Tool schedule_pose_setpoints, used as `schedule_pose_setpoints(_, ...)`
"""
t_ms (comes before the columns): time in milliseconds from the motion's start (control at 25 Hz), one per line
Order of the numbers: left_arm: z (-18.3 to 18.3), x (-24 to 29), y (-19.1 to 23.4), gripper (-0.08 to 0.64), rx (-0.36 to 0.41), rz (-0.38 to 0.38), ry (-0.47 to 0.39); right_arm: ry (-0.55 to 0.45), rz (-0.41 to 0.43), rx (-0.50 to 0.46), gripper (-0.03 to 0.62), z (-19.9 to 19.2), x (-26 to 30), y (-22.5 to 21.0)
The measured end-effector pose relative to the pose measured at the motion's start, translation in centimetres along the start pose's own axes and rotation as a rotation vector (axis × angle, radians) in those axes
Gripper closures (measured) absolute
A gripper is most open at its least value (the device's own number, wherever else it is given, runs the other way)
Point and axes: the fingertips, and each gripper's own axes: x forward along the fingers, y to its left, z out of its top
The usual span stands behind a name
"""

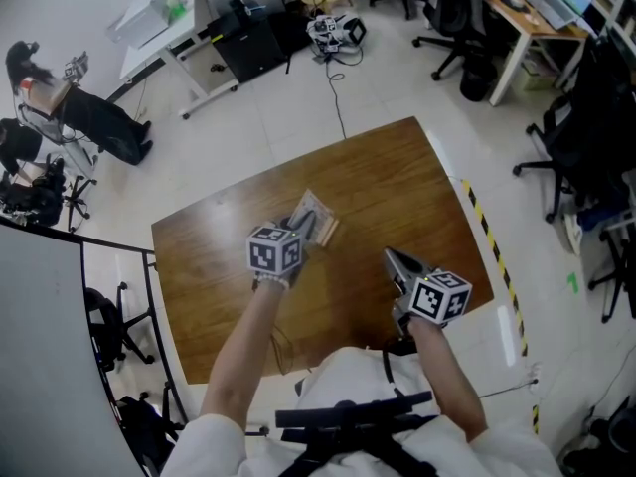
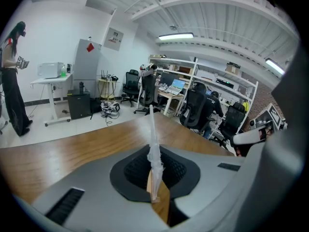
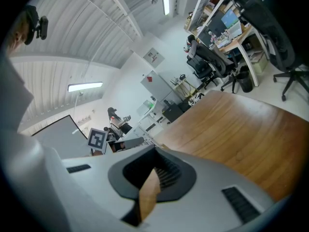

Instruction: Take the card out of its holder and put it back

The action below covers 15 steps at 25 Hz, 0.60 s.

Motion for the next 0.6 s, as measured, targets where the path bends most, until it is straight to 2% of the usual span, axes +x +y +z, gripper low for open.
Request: schedule_pose_setpoints(600,-1.4,0.7,0.1,0.546,-0.004,-0.004,-0.008,-0.002,-0.019,0.013,0.591,-0.1,0.1,-0.6)
